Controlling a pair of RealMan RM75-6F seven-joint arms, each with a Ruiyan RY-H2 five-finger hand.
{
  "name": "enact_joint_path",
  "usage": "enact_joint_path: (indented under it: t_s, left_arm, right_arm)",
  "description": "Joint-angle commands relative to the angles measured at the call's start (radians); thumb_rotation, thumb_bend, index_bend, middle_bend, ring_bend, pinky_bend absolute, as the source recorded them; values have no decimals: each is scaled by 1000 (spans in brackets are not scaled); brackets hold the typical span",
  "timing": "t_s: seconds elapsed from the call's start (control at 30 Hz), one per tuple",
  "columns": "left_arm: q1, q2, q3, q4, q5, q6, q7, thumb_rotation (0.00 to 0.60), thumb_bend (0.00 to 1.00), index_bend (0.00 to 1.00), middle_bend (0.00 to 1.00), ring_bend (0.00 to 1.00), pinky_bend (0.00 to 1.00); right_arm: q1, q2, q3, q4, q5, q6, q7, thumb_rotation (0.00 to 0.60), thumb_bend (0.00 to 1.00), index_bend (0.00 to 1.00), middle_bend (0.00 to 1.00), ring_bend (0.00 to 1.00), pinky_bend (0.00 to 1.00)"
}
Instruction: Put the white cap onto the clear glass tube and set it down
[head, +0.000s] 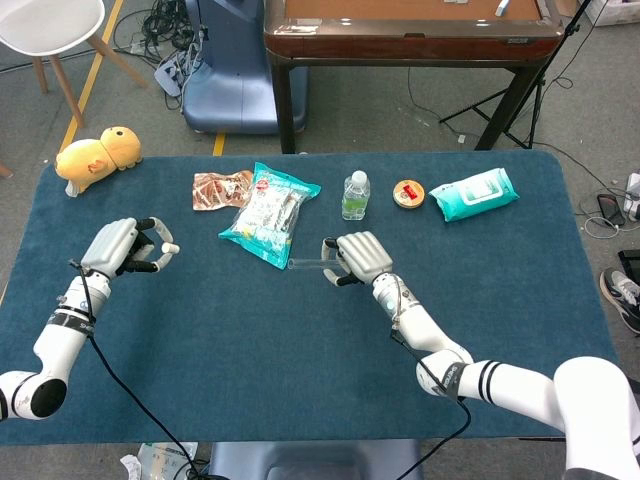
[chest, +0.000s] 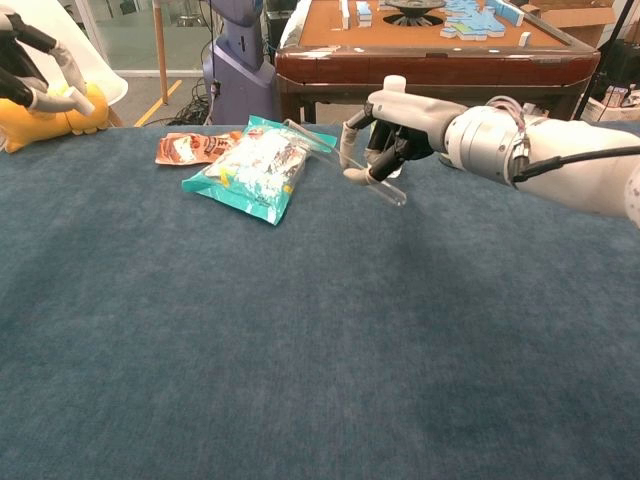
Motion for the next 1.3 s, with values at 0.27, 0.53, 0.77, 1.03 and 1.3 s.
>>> enact_joint_path:
  t_s: [0.27,0.53,0.77,1.03,1.3]
  left_arm:
    - [43,22,-44,-64,44,49,-137,600,314,538,1000,1000,1000]
    - [53,25,-45,-113,74,75,-151,600,315,539,1000,1000,1000]
    - [56,6,-40,-155,97,102,-145,600,314,540,1000,1000,1000]
    - [46,-6,-31,-177,110,103,-119,600,315,540,1000,1000,1000]
    - [22,-34,-15,-167,121,99,-50,600,314,540,1000,1000,1000]
  right_arm:
    - [-8,-108,37,28,-34,65,102,600,583,733,892,945,964]
    - [2,-147,72,12,-15,82,121,600,587,737,893,948,965]
    - [29,-196,101,27,41,80,83,600,591,739,893,948,965]
    - [59,-220,119,31,76,72,39,600,595,739,893,949,965]
    - [83,-233,128,39,111,60,-3,600,597,741,893,949,965]
